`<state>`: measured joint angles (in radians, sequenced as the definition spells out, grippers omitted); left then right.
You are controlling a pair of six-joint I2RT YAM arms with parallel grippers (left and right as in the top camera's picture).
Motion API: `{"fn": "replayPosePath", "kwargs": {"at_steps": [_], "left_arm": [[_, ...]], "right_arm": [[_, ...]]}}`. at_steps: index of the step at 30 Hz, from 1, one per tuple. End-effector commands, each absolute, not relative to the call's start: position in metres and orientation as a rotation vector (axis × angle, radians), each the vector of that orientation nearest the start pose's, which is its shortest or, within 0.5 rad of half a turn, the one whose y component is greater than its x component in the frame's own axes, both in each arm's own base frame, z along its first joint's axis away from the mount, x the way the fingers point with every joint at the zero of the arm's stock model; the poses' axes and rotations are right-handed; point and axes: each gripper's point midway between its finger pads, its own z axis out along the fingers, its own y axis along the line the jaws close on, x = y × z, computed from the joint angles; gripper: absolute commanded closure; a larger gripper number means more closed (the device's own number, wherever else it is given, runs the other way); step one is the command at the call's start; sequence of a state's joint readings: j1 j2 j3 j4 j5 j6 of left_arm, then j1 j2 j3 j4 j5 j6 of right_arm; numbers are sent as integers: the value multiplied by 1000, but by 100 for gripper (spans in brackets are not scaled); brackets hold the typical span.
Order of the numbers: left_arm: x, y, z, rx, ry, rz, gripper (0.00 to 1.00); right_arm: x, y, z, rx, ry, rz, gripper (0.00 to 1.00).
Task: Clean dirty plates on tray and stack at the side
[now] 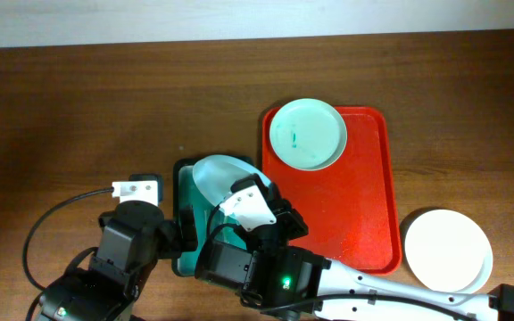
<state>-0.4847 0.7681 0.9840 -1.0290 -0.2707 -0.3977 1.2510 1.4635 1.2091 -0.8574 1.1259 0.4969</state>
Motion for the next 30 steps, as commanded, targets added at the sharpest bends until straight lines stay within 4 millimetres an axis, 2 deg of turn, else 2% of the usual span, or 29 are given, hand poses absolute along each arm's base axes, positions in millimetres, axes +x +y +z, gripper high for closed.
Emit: {"fn": "replayPosePath", "kwargs": {"at_steps": [1,11,13,15,16,17,18,19,20,21,22,23,25,28,30], "left_arm": [[219,-59,245,-44,2316,-103,0],[219,-59,245,-44,2316,-103,1],[219,-59,245,-44,2315,-103,1],[219,-59,245,-44,2315,-103,1],[219,-59,245,-44,2315,-103,1],[219,-59,245,-43,2315,-103,0],[219,-59,245,-44,2315,-103,1],[219,-59,245,-44,2315,-103,1],[219,-59,245,-43,2315,-103,1],[219,-59,245,-43,2315,-103,1],[219,-59,245,-43,2315,-103,1],[219,-59,245,-43,2315,-103,1],[220,-59,245,-44,2315,-103,1],[220,-59,246,-44,2311,-105,1],[220,-59,245,-44,2313,-105,1]], "right_arm": [[246,242,259,-398,1891,-447,96],[246,242,259,-397,1892,-447,96],[247,240,252,-374,1932,-418,96],[253,218,212,-154,2192,-272,96],[258,207,177,-49,2468,-123,96],[255,209,162,-122,2666,63,96],[252,207,163,-173,2751,232,96],[258,187,186,-59,2747,417,96],[269,154,211,88,2661,439,96],[272,120,227,230,2601,432,96],[268,89,235,353,2571,404,96],[255,56,237,498,2563,353,96],[211,-15,226,832,2585,182,96],[184,-63,206,1107,2549,80,96],[164,-99,171,1407,2473,33,96]]}}
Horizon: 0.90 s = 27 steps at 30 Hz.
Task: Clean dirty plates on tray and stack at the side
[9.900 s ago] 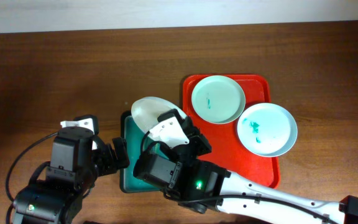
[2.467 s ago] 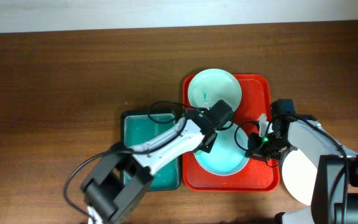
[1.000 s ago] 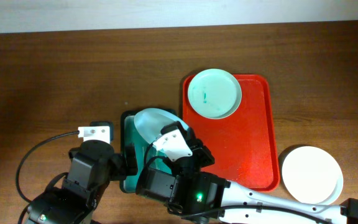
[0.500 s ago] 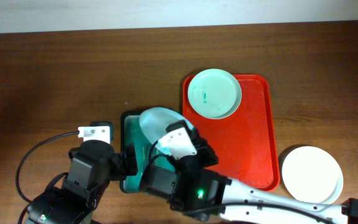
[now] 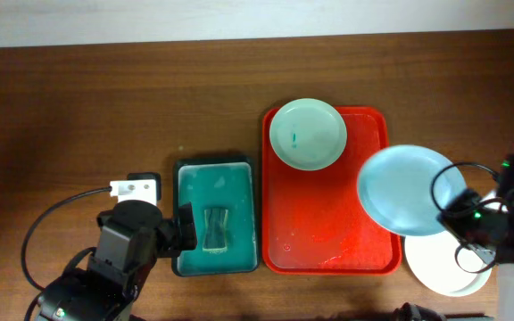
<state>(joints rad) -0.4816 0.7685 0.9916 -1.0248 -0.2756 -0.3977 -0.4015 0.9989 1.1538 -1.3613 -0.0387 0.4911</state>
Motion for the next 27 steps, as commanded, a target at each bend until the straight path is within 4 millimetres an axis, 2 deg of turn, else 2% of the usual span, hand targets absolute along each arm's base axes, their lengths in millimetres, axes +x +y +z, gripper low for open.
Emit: {"fn": "replayPosePath", "kwargs": {"at_steps": [1,3,5,6,7,8,9,11,13,14,15,16,17,19,20,21,22,23,25,27], "left_arm": [[219,-59,245,-43,2315,-104,1],[219,-59,244,-41,2319,-105,0],[219,-59,244,-41,2320,-105,1],[219,-59,244,-41,2320,-105,1],[219,-59,245,-42,2317,-107,1],[219,-59,245,-42,2317,-107,1],[219,-59,245,-41,2317,-107,1],[219,-63,245,-33,2317,-132,0],[220,-63,246,-34,2312,-134,0],[222,-64,248,-37,2301,-140,1],[225,-66,252,-40,2283,-151,1],[226,-67,254,-42,2272,-156,1],[228,-68,256,-43,2263,-162,1],[230,-69,256,-43,2261,-163,1],[232,-70,253,-42,2271,-157,1],[233,-70,250,-40,2283,-150,1],[235,-71,247,-37,2295,-143,1],[238,-73,241,-33,2321,-129,1],[243,-77,231,-21,2365,-114,0],[245,-84,219,0,2416,-123,1]], "right_arm": [[156,-111,156,1513,2434,21,96],[132,-140,117,1791,2324,11,96],[109,-153,85,2022,2256,41,96],[103,-153,76,2071,2254,54,96],[99,-152,67,2129,2263,97,86],[112,-149,66,2024,2319,220,64],[129,-142,72,1889,2351,364,54],[156,-125,100,1639,2397,537,48],[178,-108,128,1392,2443,591,46],[197,-90,152,1143,2486,592,50],[206,-77,164,1021,2512,581,54],[220,-51,177,811,2563,564,65],[229,-37,180,689,2600,534,66],[260,-12,166,483,2680,364,64],[279,-1,160,380,2682,323,55],[307,11,148,281,2672,277,47],[326,18,139,237,2657,256,45],[356,30,119,183,2640,260,45],[396,36,85,156,2604,266,46],[428,36,54,152,2560,268,46]]}}
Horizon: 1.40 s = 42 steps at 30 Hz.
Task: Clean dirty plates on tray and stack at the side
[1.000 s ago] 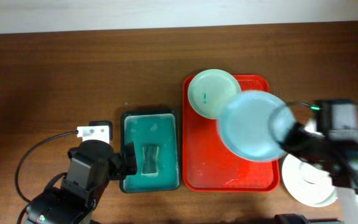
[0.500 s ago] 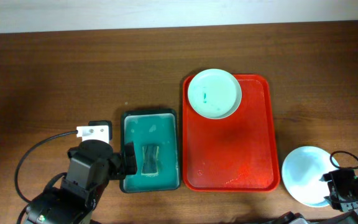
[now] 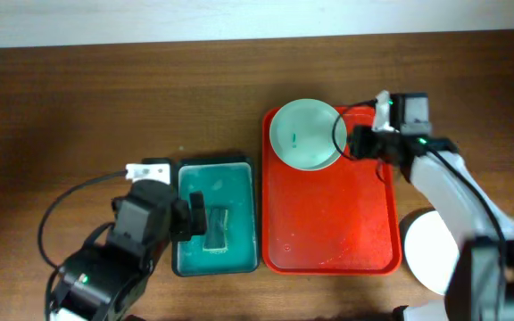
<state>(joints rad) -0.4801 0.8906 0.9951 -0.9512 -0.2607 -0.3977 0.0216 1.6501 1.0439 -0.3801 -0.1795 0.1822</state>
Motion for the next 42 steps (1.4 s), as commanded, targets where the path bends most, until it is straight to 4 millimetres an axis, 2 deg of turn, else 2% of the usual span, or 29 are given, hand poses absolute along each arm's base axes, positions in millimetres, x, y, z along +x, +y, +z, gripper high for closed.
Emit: {"fn": "replayPosePath", "kwargs": {"at_steps": [1,3,4,5,6,7,10,12,14,15,17,19,21,22,24,25,27,28,29,31,32,33,34,35,36,37,38,40,42], "left_arm": [[248,-86,212,6,2444,-111,1],[251,-88,201,14,2485,-91,1],[252,-90,199,19,2497,-95,0],[253,-94,197,26,2504,-115,0],[253,-95,198,29,2501,-128,0],[254,-96,198,29,2498,-130,0],[253,-96,198,31,2501,-133,0],[253,-97,198,32,2502,-138,0],[253,-97,196,33,2508,-134,0],[254,-98,193,35,2521,-126,0],[256,-103,169,56,2617,-99,0],[254,-114,149,84,2708,-134,0],[255,-115,123,95,2804,-82,0],[251,-117,108,109,2867,-68,0],[251,-121,65,123,2992,-15,1],[254,-125,47,128,3029,-12,8],[249,-130,13,138,3131,4,42],[247,-135,-7,140,3178,-12,75],[246,-135,-13,139,3192,-8,100],[251,-138,-2,139,3180,-24,100],[257,-141,19,138,3160,-38,68],[258,-142,31,138,3153,-43,47],[257,-141,42,138,3154,-43,28],[252,-139,48,139,3161,-39,22],[241,-137,49,140,3206,-47,21],[229,-141,45,136,3255,-105,32],[214,-146,37,123,3307,-181,52],[196,-138,19,-31,3356,-154,73],[196,-139,6,-28,3330,-181,73]], "right_arm": [[437,37,42,150,2551,270,46],[444,42,16,154,2562,310,47],[441,44,3,154,2590,325,53],[437,46,-5,154,2616,343,85],[436,51,-1,145,2613,390,96],[433,55,13,145,2601,468,96],[410,34,63,340,2603,498,96],[361,23,111,399,2643,460,96],[310,22,119,505,2754,398,96],[283,22,112,572,2831,349,96],[224,38,57,884,2963,323,96],[227,64,25,952,2883,521,96],[232,65,22,928,2847,530,89],[235,58,30,880,2832,477,75],[242,41,79,625,2775,328,72],[244,39,104,477,2742,308,71],[236,39,138,331,2701,294,70],[228,38,144,330,2698,295,69],[223,38,142,334,2714,292,69],[221,38,139,339,2737,287,69],[221,38,138,340,2740,287,69],[221,38,138,340,2740,287,69],[221,38,138,340,2740,286,68],[220,37,138,340,2742,286,67],[220,37,138,340,2742,285,66],[220,37,138,341,2741,280,64],[221,35,138,345,2737,263,60],[225,27,134,363,2740,202,54],[232,25,125,373,2767,177,52]]}}
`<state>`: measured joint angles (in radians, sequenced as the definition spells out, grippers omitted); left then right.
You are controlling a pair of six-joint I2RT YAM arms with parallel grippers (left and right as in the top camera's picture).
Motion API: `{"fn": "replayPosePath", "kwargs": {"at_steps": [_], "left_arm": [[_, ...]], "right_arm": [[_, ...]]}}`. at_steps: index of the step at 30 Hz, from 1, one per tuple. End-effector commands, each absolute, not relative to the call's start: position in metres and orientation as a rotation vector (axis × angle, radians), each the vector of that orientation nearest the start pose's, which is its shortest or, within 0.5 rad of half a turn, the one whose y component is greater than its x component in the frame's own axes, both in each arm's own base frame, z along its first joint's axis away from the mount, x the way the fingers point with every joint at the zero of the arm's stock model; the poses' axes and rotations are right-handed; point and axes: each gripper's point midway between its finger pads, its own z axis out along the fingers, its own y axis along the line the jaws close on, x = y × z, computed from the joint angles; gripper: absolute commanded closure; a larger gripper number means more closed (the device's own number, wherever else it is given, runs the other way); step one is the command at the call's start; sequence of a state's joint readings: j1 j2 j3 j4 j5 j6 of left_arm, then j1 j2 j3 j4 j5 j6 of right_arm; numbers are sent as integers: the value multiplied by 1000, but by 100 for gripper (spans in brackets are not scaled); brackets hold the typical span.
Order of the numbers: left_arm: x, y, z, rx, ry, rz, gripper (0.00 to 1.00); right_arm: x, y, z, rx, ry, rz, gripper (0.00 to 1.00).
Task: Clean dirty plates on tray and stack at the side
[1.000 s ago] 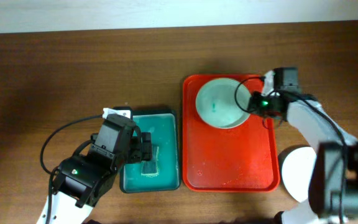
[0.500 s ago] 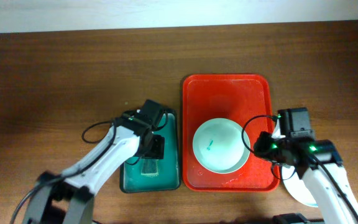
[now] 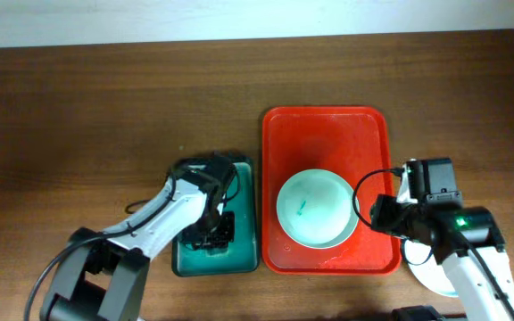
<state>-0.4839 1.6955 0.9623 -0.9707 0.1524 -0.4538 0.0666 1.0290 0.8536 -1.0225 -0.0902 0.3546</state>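
A mint-green plate (image 3: 315, 209) with a small green mark lies at the near end of the red tray (image 3: 327, 134). My right gripper (image 3: 365, 215) sits at the plate's right rim and looks shut on it. A teal basin (image 3: 190, 192) stands left of the tray. My left gripper (image 3: 217, 234) reaches down into the basin and covers the sponge; its fingers are hidden under the wrist. A pale plate stack (image 3: 428, 278) right of the tray shows only as a sliver under my right arm.
The brown wooden table (image 3: 78, 116) stretches out to the left and the back. A white wall edge runs along the far side. Cables trail from both arms near the front edge.
The green plate has moved from the far end of the tray to the near end, with my right gripper at its right rim. My left gripper has moved from the basin's left edge onto the sponge.
First my right gripper held a pale blue plate over the basin. Then it held that plate above the white plate at the right. Then it was at the green plate's rim at the tray's far end. Now that plate lies at the near end.
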Motion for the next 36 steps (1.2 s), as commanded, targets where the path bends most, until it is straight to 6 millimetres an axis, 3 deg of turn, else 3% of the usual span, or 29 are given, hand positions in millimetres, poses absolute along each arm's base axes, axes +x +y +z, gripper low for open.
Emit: {"fn": "replayPosePath", "kwargs": {"at_steps": [1,2,4,6,9,11,13,15,17,20,22,24,25,26,28,30,31,33,36], "left_arm": [[208,-138,3,-18,3272,-160,89],[216,-136,2,-13,3238,-132,100],[234,-130,13,121,3170,-41,100],[256,-125,51,150,3089,49,100],[280,-134,109,242,2959,1,100],[299,-159,135,278,2867,-166,100],[308,-196,143,331,2796,-390,100],[309,-248,136,469,2731,-546,100],[296,-319,105,673,2677,-662,100],[282,-382,58,816,2614,-736,100],[279,-380,15,742,2732,-702,100],[282,-364,-15,707,2814,-639,100],[285,-351,-27,673,2866,-603,100],[294,-305,-37,384,3021,-433,100],[312,-262,-34,220,3099,-338,100],[321,-236,-27,195,3131,-240,100],[322,-232,-24,208,3137,-211,100],[321,-254,-17,319,3108,-306,100],[302,-348,-1,569,2930,-667,100]], "right_arm": [[238,26,116,385,2794,171,52],[242,27,107,399,2821,177,51],[249,38,75,437,2939,320,51],[255,46,55,400,2994,525,53],[258,37,20,438,3071,574,59],[270,41,9,395,3052,560,86],[274,43,2,389,3055,550,96],[272,44,0,376,3071,538,96],[268,45,-2,360,3092,505,96],[266,49,-2,333,3102,499,96],[266,49,-2,332,3103,499,96],[264,49,-2,335,3109,499,96],[263,49,-2,336,3112,499,96],[262,49,-2,337,3116,499,96],[262,49,-2,337,3117,499,96],[262,49,-2,337,3117,499,96],[262,49,-2,337,3117,499,96],[262,47,-3,337,3119,483,96],[261,47,-3,328,3123,475,96]]}}
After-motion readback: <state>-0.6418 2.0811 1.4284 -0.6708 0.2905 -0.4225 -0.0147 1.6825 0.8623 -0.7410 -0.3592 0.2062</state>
